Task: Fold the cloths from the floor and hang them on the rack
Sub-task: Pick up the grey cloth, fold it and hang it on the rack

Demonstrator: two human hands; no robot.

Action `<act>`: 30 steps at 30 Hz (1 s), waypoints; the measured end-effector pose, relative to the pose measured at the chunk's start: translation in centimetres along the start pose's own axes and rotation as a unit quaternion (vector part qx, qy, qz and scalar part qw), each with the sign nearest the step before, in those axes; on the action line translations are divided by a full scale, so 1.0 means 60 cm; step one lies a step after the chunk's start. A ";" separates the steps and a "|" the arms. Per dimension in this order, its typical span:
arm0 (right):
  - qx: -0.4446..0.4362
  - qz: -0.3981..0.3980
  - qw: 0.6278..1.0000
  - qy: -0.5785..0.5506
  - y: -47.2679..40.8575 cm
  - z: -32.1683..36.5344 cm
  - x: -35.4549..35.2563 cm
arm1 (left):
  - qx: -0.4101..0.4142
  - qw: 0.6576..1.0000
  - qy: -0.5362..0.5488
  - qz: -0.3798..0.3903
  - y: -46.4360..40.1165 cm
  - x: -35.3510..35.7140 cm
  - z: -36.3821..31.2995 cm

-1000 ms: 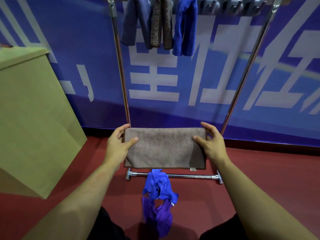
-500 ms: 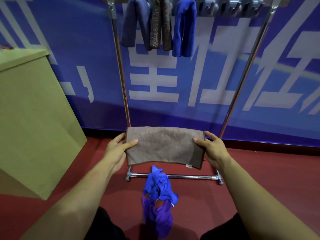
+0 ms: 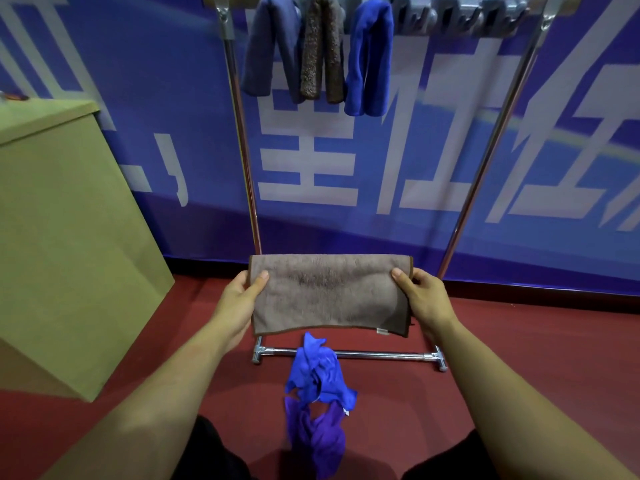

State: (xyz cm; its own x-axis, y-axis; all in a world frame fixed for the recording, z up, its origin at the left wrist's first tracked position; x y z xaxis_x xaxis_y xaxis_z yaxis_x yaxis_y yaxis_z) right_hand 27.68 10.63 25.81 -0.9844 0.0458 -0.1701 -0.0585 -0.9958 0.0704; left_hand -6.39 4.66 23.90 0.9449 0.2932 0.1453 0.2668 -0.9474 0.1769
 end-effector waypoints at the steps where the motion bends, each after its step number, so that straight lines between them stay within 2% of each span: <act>1: -0.007 0.003 1.000 0.019 0.001 0.003 0.002 | 0.012 1.000 -0.026 -0.009 0.000 -0.001 -0.003; 5: 0.000 0.005 0.999 0.033 -0.001 -0.004 0.005 | 0.032 0.995 -0.091 -0.035 0.003 -0.005 -0.011; 13: 0.063 0.061 0.995 -0.043 -0.004 -0.029 0.016 | -0.006 0.997 -0.067 -0.032 0.000 -0.010 0.000; 20: 0.021 0.037 0.996 -0.077 -0.006 -0.017 0.009 | 0.049 0.995 -0.051 -0.076 0.011 -0.017 -0.025; 25: -0.018 0.013 0.998 -0.058 -0.005 -0.003 0.008 | 0.112 0.985 -0.066 -0.111 0.018 -0.021 -0.050; 30: -0.062 -0.044 0.997 -0.023 0.004 0.021 -0.004 | 0.134 0.978 -0.097 -0.126 0.020 -0.028 -0.057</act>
State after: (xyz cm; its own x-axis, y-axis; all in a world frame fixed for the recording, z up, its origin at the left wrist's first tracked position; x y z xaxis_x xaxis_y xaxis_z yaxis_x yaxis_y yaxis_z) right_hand 27.68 10.46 27.12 -0.9832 0.1336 -0.1245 -0.1263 -0.9899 -0.0644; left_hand -8.31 3.48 27.18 0.8538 0.5169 -0.0617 0.5119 -0.8552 -0.0810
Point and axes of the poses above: each hand's wrist, its own y-axis away from the middle knuckle, its own x-axis out of the palm, z = x × y, the point moved 9 cm from there along -y, towards the middle knuckle, and after that the axes turned 1 degree about x, right-handed, at the moved point
